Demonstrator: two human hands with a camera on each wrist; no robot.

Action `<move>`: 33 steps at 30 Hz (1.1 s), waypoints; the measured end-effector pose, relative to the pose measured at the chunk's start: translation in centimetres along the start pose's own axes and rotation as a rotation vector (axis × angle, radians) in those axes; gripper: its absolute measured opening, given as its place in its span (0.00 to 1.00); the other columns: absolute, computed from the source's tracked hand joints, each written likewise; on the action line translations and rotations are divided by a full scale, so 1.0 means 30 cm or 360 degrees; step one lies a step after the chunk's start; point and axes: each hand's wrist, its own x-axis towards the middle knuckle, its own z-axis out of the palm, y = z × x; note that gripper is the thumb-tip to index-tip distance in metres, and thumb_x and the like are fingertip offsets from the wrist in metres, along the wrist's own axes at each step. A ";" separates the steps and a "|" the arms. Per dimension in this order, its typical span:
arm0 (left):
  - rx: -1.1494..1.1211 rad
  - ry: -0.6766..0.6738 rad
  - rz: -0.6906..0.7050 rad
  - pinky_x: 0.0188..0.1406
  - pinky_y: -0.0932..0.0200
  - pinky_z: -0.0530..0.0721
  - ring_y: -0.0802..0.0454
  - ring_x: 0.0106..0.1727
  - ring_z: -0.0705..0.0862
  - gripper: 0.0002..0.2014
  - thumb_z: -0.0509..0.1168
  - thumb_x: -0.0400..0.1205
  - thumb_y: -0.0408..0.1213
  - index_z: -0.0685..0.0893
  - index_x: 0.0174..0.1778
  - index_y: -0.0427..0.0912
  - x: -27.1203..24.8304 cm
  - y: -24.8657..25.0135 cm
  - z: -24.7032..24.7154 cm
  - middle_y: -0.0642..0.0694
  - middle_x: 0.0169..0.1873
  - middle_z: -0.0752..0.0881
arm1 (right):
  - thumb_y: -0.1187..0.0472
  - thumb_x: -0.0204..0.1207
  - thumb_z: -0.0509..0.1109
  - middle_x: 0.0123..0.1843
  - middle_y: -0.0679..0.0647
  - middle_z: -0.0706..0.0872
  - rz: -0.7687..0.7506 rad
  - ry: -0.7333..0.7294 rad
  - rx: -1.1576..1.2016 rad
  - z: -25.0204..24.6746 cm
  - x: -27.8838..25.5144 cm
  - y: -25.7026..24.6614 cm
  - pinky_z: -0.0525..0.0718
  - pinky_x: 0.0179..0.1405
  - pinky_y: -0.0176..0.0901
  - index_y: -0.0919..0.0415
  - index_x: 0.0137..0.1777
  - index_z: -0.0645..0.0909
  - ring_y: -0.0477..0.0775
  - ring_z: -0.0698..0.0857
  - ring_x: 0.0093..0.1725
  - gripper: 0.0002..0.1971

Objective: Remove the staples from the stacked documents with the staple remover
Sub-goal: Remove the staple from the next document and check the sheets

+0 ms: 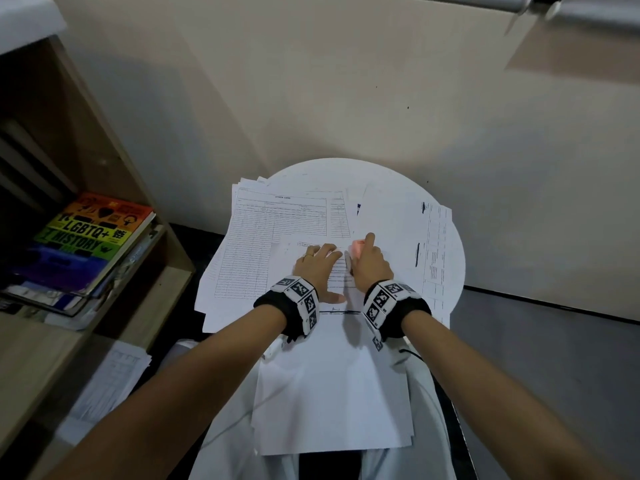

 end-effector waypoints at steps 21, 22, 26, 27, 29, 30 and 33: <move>0.0304 -0.0172 0.0050 0.69 0.41 0.69 0.38 0.76 0.58 0.46 0.72 0.69 0.61 0.58 0.81 0.55 0.025 -0.001 -0.030 0.47 0.78 0.56 | 0.57 0.84 0.58 0.63 0.64 0.78 -0.0271 0.0031 0.0094 -0.049 0.046 -0.001 0.80 0.48 0.55 0.64 0.67 0.62 0.66 0.82 0.52 0.16; 0.0254 -0.0163 0.0050 0.69 0.41 0.69 0.39 0.75 0.59 0.45 0.73 0.69 0.60 0.59 0.80 0.55 0.025 -0.004 -0.034 0.48 0.78 0.57 | 0.58 0.84 0.58 0.63 0.63 0.78 -0.0286 0.0051 0.0126 -0.052 0.038 0.002 0.81 0.49 0.56 0.63 0.67 0.62 0.66 0.82 0.52 0.16; -0.0487 0.0145 0.0032 0.65 0.56 0.70 0.43 0.69 0.72 0.24 0.65 0.82 0.44 0.73 0.74 0.40 0.015 -0.011 -0.033 0.42 0.71 0.72 | 0.59 0.84 0.58 0.61 0.61 0.79 -0.0381 0.0176 0.0184 -0.076 -0.018 0.021 0.81 0.46 0.55 0.62 0.67 0.63 0.67 0.82 0.50 0.15; -0.0861 0.0256 -0.0018 0.59 0.62 0.73 0.47 0.62 0.78 0.20 0.62 0.84 0.39 0.75 0.71 0.36 0.008 -0.001 -0.031 0.38 0.66 0.78 | 0.59 0.84 0.58 0.61 0.60 0.79 -0.0400 0.0206 0.0211 -0.084 -0.037 0.023 0.81 0.45 0.55 0.61 0.67 0.62 0.67 0.82 0.49 0.15; -0.1601 0.0387 -0.0157 0.46 0.64 0.79 0.53 0.45 0.84 0.16 0.60 0.85 0.32 0.77 0.68 0.30 -0.012 0.035 -0.035 0.32 0.55 0.85 | 0.60 0.83 0.59 0.61 0.59 0.78 -0.0434 0.0245 0.0281 -0.101 -0.078 0.017 0.78 0.43 0.52 0.61 0.68 0.62 0.67 0.81 0.49 0.16; -0.1897 0.0412 -0.0221 0.43 0.63 0.83 0.54 0.41 0.85 0.15 0.59 0.85 0.30 0.77 0.66 0.27 -0.024 0.057 -0.038 0.31 0.50 0.85 | 0.61 0.83 0.59 0.61 0.58 0.78 -0.0445 0.0260 0.0320 -0.109 -0.099 0.012 0.76 0.42 0.50 0.61 0.68 0.62 0.66 0.81 0.49 0.16; -0.2414 0.0476 -0.0268 0.43 0.66 0.88 0.51 0.39 0.86 0.07 0.62 0.82 0.24 0.81 0.54 0.26 -0.066 0.121 -0.057 0.34 0.43 0.85 | 0.59 0.83 0.58 0.59 0.54 0.77 -0.0460 0.0301 0.0444 -0.128 -0.158 -0.010 0.71 0.40 0.47 0.59 0.69 0.62 0.60 0.78 0.46 0.17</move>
